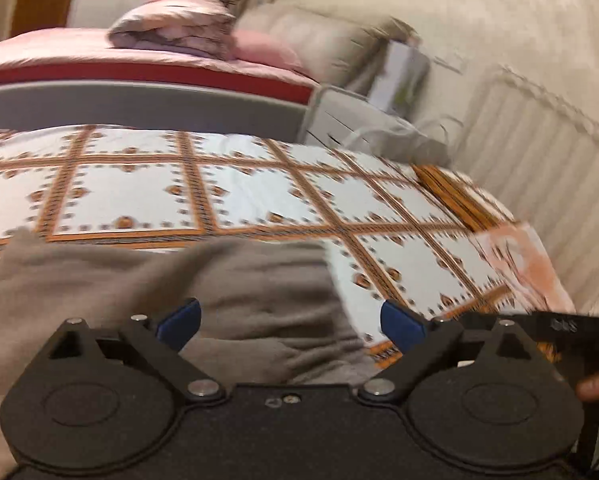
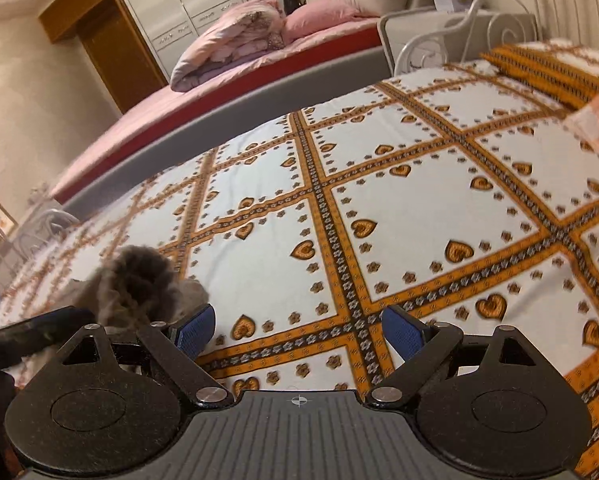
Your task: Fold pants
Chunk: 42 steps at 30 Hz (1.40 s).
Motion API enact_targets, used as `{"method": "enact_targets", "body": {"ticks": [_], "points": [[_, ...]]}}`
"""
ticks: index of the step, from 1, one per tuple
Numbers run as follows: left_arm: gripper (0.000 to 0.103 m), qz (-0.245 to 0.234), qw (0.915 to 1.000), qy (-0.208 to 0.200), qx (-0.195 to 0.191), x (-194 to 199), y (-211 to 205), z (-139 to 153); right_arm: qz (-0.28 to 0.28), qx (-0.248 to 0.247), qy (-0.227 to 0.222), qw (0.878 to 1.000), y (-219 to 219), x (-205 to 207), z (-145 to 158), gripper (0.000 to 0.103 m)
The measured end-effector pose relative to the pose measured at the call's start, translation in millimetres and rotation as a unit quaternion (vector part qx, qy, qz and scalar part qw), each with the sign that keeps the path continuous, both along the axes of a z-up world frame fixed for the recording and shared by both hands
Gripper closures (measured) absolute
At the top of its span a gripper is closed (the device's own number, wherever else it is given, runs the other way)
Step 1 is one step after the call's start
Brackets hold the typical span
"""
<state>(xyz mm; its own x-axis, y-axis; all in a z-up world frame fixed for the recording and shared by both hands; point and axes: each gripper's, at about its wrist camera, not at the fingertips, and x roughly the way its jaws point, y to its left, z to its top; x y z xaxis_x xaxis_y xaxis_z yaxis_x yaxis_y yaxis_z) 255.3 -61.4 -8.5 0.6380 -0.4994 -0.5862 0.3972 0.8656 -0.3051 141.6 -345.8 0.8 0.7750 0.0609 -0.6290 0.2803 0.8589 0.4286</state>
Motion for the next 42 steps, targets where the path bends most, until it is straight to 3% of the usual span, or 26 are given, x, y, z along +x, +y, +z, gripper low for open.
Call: {"method": "enact_targets", "body": {"ticks": [3,5,9,11,17,19,21,23,26,29,32,34,36,38,42], "points": [[0.014,0.047,0.9988,0.009,0.010,5,31,4,0.032,0.087,-0.007,0.996,-1,-2,-7,0.013],[0.014,0.079,0.9967,0.013,0.010,8,61,13,0.051,0.117,-0.003,0.992,8,2,-11,0.013],[0.014,0.138,0.9903,0.015,0.004,11,123,22,0.081,0.067,-0.031,0.994,38,10,2,0.013],[0.013,0.162,0.9866,0.015,0.011,10,150,23,0.108,0.081,-0.042,0.990,51,16,5,0.013],[0.013,0.201,0.9758,0.063,0.060,3,220,8,0.125,0.058,-0.028,0.990,80,30,-3,0.013],[0.014,0.199,0.9746,0.084,0.059,-2,238,0,0.119,0.040,-0.035,0.991,86,37,-3,0.014],[0.017,0.174,0.9778,0.104,0.054,-9,244,-6,0.116,0.026,-0.038,0.992,87,48,-3,0.014],[0.022,0.149,0.9793,0.108,0.084,-17,238,-9,0.114,0.026,-0.031,0.993,91,56,-4,0.014],[0.023,0.149,0.9787,0.101,0.099,-29,238,-14,0.116,0.020,-0.027,0.993,98,68,-5,0.014],[0.023,0.174,0.9760,0.100,0.084,-31,247,-17,0.129,-0.010,-0.027,0.991,110,74,-8,0.014],[0.022,0.188,0.9753,0.099,0.061,-25,250,-13,0.121,-0.008,-0.033,0.992,109,74,-10,0.014],[0.021,0.188,0.9761,0.095,0.053,-19,245,-9,0.130,-0.015,-0.042,0.991,109,77,-7,0.023],[0.021,0.187,0.9766,0.095,0.048,-13,239,-9,0.150,-0.023,-0.045,0.987,111,82,-4,0.023],[0.021,0.187,0.9764,0.099,0.043,-9,234,-10,0.163,-0.047,-0.028,0.985,117,91,-6,0.023],[0.021,0.183,0.9762,0.106,0.050,-7,229,-16,0.179,-0.045,0.028,0.982,127,111,-23,0.024]]}}
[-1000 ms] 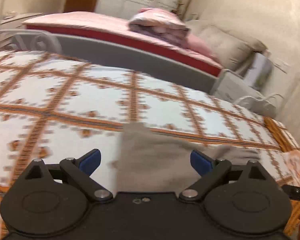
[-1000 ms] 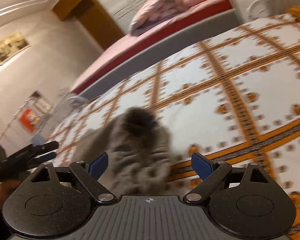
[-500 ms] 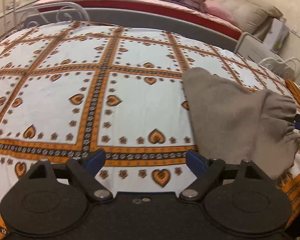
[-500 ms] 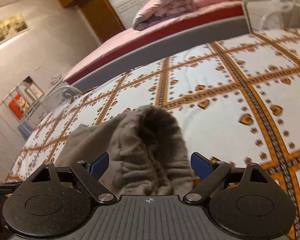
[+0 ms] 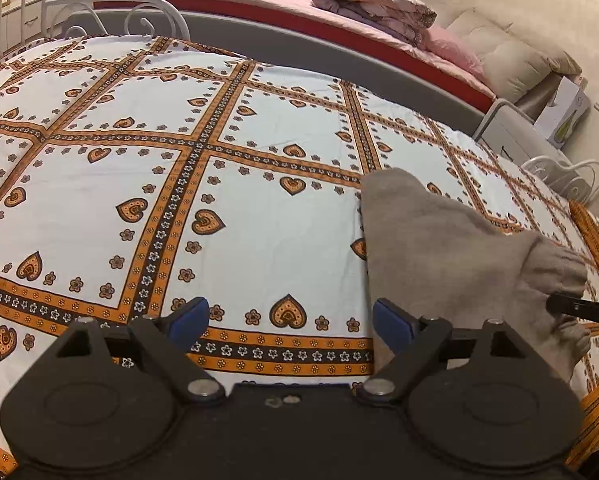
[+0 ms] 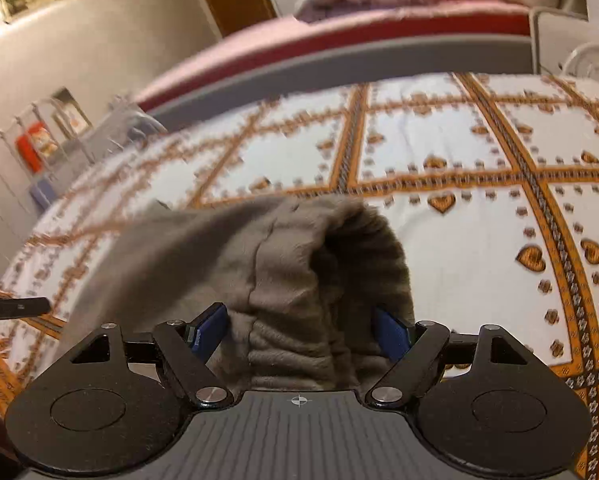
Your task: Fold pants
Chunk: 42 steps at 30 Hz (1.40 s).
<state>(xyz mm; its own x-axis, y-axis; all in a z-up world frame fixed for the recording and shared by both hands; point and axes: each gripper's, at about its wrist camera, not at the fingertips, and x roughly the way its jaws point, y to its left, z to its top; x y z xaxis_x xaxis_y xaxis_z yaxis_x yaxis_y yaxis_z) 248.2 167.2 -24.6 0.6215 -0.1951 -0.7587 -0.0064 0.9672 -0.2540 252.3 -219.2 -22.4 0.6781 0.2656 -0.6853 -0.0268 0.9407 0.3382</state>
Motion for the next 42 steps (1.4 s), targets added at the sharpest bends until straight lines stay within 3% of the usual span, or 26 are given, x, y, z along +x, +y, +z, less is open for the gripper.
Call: {"method": "enact_targets", "body": {"ticks": [1,2,3,4,6,8,10,12,14,16,18,21,23,27,34,39,42], "points": [[0.021,0.000,1.0000,0.001,0.000,0,0,0,0.006,-0.003,0.007,1.000,2,2,-3,0.025],[0.021,0.001,1.0000,0.002,-0.001,0,1,-1,0.014,-0.001,0.011,1.000,4,3,-5,0.034],[0.021,0.003,1.0000,0.004,0.000,0,2,-1,0.020,0.014,0.014,1.000,3,3,-7,0.053],[0.021,0.005,1.0000,0.004,0.001,0,2,-1,0.022,0.031,0.012,0.999,-1,1,-4,0.065],[0.021,0.009,0.9999,0.004,-0.002,0,4,0,0.032,0.114,-0.012,0.993,-17,-4,6,0.070],[0.021,0.012,0.9999,0.005,-0.004,0,4,0,0.028,0.162,-0.048,0.985,-29,-11,18,0.071],[0.021,0.008,0.9999,0.009,-0.006,1,2,-1,0.011,0.223,-0.055,0.973,-43,-12,17,0.071],[0.021,0.001,0.9999,0.014,0.001,1,-2,-3,-0.024,0.252,0.002,0.967,-54,-1,-1,0.068],[0.021,-0.002,0.9999,0.015,0.004,0,-4,-3,-0.100,0.216,0.054,0.970,-68,5,-22,0.065],[0.019,-0.003,0.9999,0.011,0.002,-2,-3,-1,-0.126,0.252,0.028,0.959,-83,-3,-20,0.065],[0.019,0.001,1.0000,0.007,0.006,-2,-1,0,-0.117,0.293,-0.011,0.949,-91,-15,-5,0.065],[0.019,0.016,0.9997,-0.004,0.016,-2,6,4,-0.084,0.286,-0.006,0.955,-91,-31,5,0.065],[0.019,0.036,0.9986,-0.016,0.035,-5,11,9,-0.075,0.267,0.016,0.961,-88,-42,-3,0.065],[0.019,0.043,0.9984,-0.017,0.032,-20,18,17,-0.069,0.239,0.020,0.968,-86,-56,-13,0.065],[0.016,0.048,0.9980,-0.022,0.033,-39,19,24,-0.063,0.269,0.005,0.961,-87,-74,-9,0.065],[0.016,0.046,0.9983,-0.020,0.030,-41,21,22,-0.075,0.267,0.043,0.960,-75,-83,-14,0.065],[0.016,0.043,0.9984,-0.019,0.032,-41,19,22,-0.087,0.297,0.046,0.950,-79,-84,-19,0.065]]}}
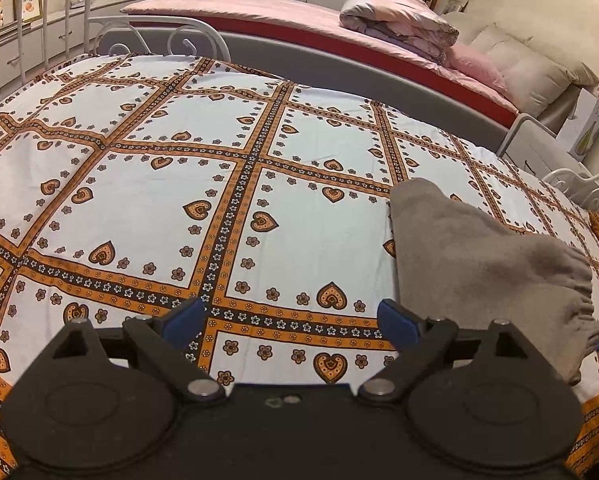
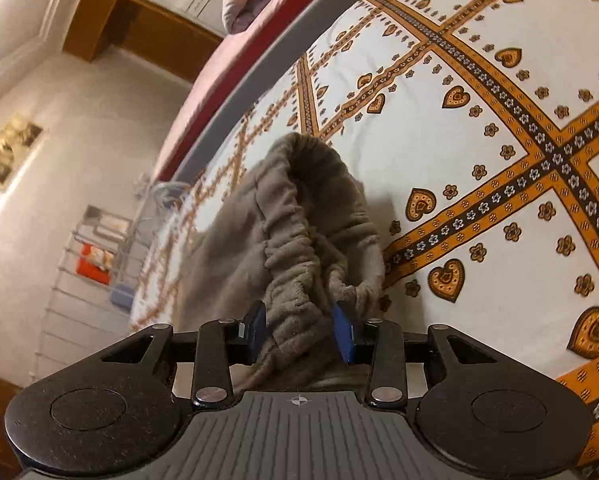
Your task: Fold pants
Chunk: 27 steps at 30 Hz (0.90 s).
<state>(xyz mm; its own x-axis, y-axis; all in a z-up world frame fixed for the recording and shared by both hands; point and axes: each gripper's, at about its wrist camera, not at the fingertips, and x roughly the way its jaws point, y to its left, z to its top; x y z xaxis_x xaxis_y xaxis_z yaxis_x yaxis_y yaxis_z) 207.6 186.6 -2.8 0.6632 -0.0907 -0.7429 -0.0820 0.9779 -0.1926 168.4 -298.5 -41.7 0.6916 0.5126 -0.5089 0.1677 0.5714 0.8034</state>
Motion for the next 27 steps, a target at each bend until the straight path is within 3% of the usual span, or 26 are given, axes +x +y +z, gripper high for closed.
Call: {"method": "enact_targets", "body": {"ticks": [2,5,12,19,22,23,24,25,27], "points": [[0.016,-0.005,1.0000,-0.001,0.000,0,-1,0,-0.005,0.018,-0.014,1.000,-4,-3,2,0.065],[0.016,-0.001,1.0000,-0.004,-0.005,-1,1,1,-0.005,0.021,0.009,1.000,-6,1,-4,0.065],[0.016,0.001,0.9999,-0.008,-0.010,-2,5,3,-0.008,0.071,0.005,0.997,-5,-12,-3,0.064],[0.016,0.000,0.9998,-0.012,-0.014,-1,4,5,0.000,0.059,0.033,0.998,15,4,-13,0.063],[0.016,-0.002,0.9999,-0.011,-0.009,-1,3,5,-0.016,0.053,0.031,0.998,16,17,-18,0.050],[0.016,-0.002,0.9999,-0.011,-0.009,-2,3,5,-0.021,0.042,0.031,0.998,18,23,-18,0.050],[0.016,-0.003,0.9999,-0.012,-0.009,-2,3,6,-0.023,0.019,0.024,0.999,21,27,-12,0.052],[0.016,-0.003,0.9999,-0.013,-0.009,-3,4,6,-0.017,-0.008,0.001,1.000,27,29,-1,0.083],[0.016,-0.004,0.9999,-0.012,-0.006,-4,5,5,0.010,-0.055,-0.078,0.995,44,30,35,0.085]]}}
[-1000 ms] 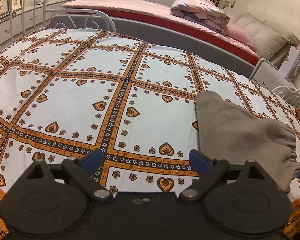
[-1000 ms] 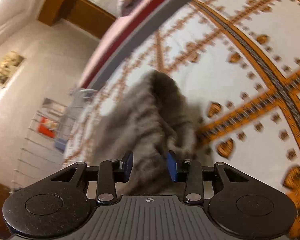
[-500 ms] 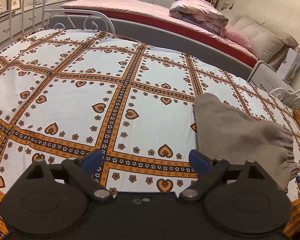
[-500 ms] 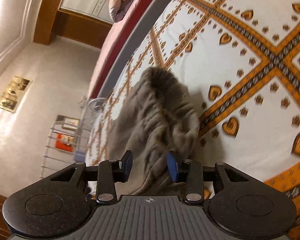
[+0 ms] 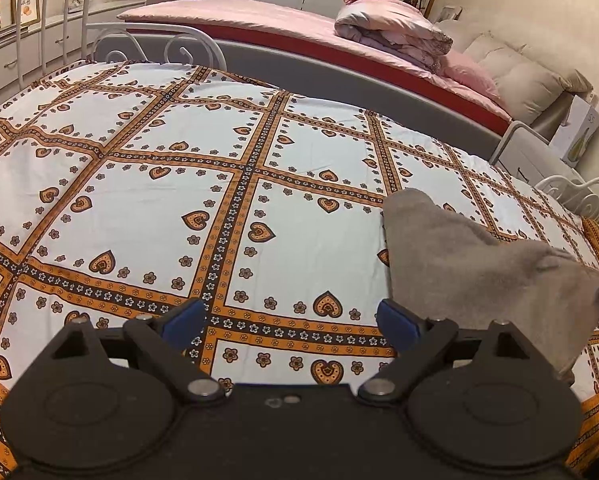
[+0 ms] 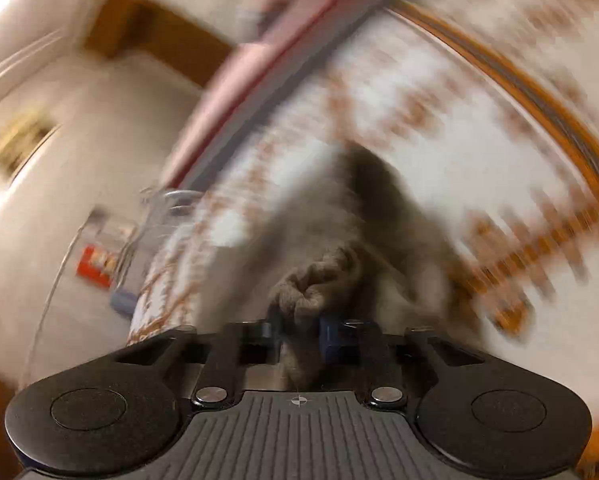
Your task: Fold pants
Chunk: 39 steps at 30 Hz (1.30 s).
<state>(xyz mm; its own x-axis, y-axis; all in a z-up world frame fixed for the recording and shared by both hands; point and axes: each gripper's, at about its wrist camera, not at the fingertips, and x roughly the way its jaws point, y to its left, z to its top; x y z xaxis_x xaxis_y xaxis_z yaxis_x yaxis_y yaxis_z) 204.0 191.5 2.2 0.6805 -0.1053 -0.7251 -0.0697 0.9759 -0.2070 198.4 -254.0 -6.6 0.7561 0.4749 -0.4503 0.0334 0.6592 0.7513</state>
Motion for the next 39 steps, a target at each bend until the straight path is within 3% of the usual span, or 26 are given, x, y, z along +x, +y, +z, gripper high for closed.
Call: {"method": "enact_targets", "body": {"ticks": [3,5,7,10,12,15,18,20,22,26,29,30,34,35,36,37,39], "points": [[0.016,0.003,1.0000,0.003,0.000,0,3,-1,0.025,-0.030,-0.134,0.990,19,-14,51,0.086],[0.016,0.008,1.0000,0.001,-0.003,-1,6,0,0.025,-0.035,-0.166,0.985,22,-23,61,0.086],[0.016,0.009,0.9999,0.001,-0.008,0,7,0,0.007,-0.062,-0.130,0.990,15,-27,47,0.086],[0.016,0.005,1.0000,0.001,-0.007,1,5,0,-0.034,-0.064,0.052,0.996,-10,-10,-12,0.085],[0.016,0.000,1.0000,0.000,-0.009,1,3,1,-0.048,-0.003,0.058,0.997,-23,-15,-26,0.085],[0.016,-0.005,1.0000,0.002,-0.005,3,-1,0,-0.021,-0.043,0.021,0.999,-11,-17,-8,0.085],[0.016,-0.008,0.9999,0.004,-0.005,4,-4,-2,-0.018,-0.058,0.041,0.997,-4,-15,-11,0.085],[0.016,-0.009,0.9999,0.005,-0.004,3,-4,-2,-0.045,-0.048,0.040,0.997,-11,-16,-11,0.073],[0.016,-0.008,1.0000,0.006,0.000,3,-2,-3,-0.078,-0.045,0.020,0.996,-26,-23,-2,0.049],[0.016,0.003,1.0000,0.008,-0.004,5,3,-3,-0.101,-0.041,0.015,0.994,-40,-10,1,0.045],[0.016,-0.003,0.9999,0.011,-0.001,6,-1,-4,-0.100,-0.105,0.026,0.989,-35,13,-3,0.009],[0.016,-0.007,0.9999,0.013,0.003,6,-3,-4,-0.094,-0.113,0.034,0.989,-34,21,-8,0.008],[0.016,-0.010,0.9997,0.019,0.010,5,-2,-7,-0.045,-0.073,0.065,0.994,-31,40,-37,0.009],[0.016,-0.008,0.9997,0.020,0.009,5,0,-8,-0.032,-0.071,0.071,0.994,-29,43,-41,0.016],[0.016,-0.006,0.9998,0.019,0.008,5,2,-8,-0.019,-0.063,0.067,0.996,-27,43,-43,0.044],[0.016,-0.004,0.9998,0.018,0.007,5,3,-7,-0.003,-0.063,0.057,0.996,-24,43,-40,0.056],[0.016,-0.002,0.9999,0.016,0.004,7,5,-7,0.010,-0.075,0.026,0.997,-19,35,-27,0.068]]}}
